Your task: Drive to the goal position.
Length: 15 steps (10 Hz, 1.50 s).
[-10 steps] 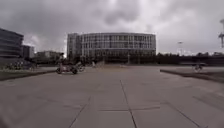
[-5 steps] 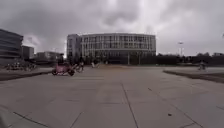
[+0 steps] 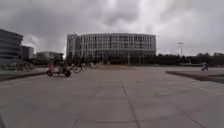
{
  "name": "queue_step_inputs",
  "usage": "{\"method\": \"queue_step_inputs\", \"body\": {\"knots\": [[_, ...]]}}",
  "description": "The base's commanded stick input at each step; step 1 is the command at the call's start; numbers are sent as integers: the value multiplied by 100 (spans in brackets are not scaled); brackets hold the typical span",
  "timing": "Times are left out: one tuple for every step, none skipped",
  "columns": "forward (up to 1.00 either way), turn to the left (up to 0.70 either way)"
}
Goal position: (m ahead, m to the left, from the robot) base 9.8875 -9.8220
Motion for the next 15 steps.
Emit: {"method": "queue_step_inputs", "body": {"knots": [[100,5],[100,8],[100,10],[100,11],[100,10],[100,9],[100,9],[100,9],[100,9],[100,9],[100,9],[100,9],[100,9],[100,9],[100,9]]}}
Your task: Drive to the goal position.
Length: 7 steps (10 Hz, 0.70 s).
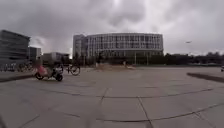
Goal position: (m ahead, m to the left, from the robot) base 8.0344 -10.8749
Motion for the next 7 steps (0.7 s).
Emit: {"method": "queue_step_inputs", "body": {"knots": [[100,9],[100,9],[100,9],[100,9],[100,9],[100,9],[100,9]]}}
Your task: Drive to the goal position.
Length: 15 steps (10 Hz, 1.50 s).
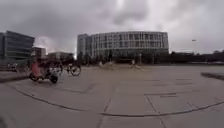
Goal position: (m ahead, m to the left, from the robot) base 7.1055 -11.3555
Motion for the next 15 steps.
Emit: {"method": "queue_step_inputs", "body": {"knots": [[100,9],[100,9],[100,9],[100,9],[100,9],[100,9],[100,9],[100,9],[100,9],[100,9],[100,9],[100,9],[100,9],[100,9],[100,9]]}}
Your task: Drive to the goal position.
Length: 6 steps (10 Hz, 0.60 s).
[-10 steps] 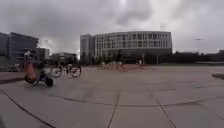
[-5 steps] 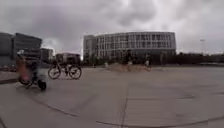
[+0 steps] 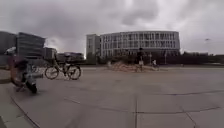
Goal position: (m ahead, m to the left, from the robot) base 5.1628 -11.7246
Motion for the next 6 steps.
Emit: {"method": "queue_step_inputs", "body": {"knots": [[100,9],[100,9],[100,9],[100,9],[100,9],[100,9]]}}
